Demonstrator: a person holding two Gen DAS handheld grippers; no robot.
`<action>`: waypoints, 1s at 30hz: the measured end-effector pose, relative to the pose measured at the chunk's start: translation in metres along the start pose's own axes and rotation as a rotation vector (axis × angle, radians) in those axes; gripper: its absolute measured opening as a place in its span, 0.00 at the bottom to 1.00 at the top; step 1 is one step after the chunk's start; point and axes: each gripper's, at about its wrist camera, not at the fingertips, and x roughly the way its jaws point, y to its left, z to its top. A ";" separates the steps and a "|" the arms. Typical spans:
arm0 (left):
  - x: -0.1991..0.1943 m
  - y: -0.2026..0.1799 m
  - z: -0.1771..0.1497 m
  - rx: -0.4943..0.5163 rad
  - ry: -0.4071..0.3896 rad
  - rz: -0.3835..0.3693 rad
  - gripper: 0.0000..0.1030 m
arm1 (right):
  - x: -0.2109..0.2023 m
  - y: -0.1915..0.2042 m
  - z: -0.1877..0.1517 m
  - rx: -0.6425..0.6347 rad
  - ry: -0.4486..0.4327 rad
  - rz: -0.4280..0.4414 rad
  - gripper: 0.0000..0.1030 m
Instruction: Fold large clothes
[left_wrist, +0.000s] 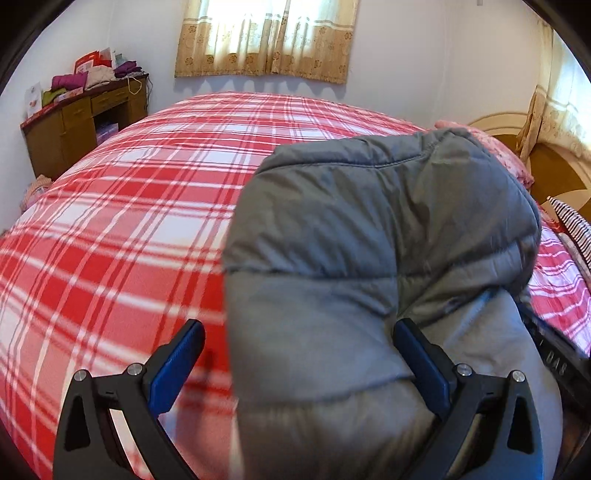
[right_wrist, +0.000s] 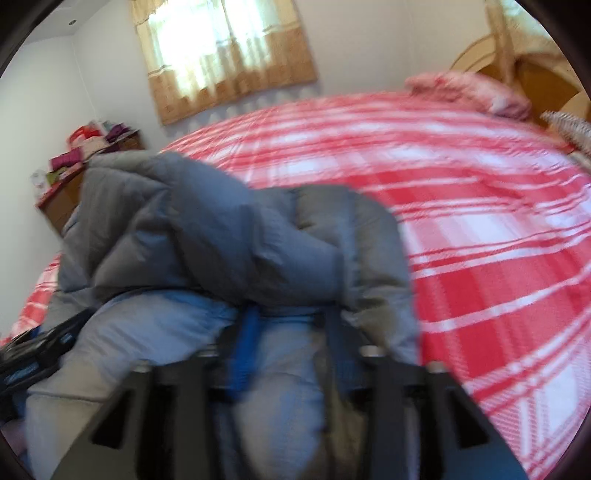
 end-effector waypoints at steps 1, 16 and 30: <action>-0.004 0.001 -0.003 -0.006 0.002 -0.011 0.99 | -0.004 -0.004 0.001 0.013 -0.016 0.013 0.77; -0.007 -0.007 -0.020 0.008 0.048 -0.197 0.99 | 0.004 -0.022 -0.007 0.053 0.118 0.262 0.70; -0.038 -0.038 -0.010 0.152 0.000 -0.270 0.29 | 0.017 -0.018 -0.002 0.116 0.183 0.527 0.18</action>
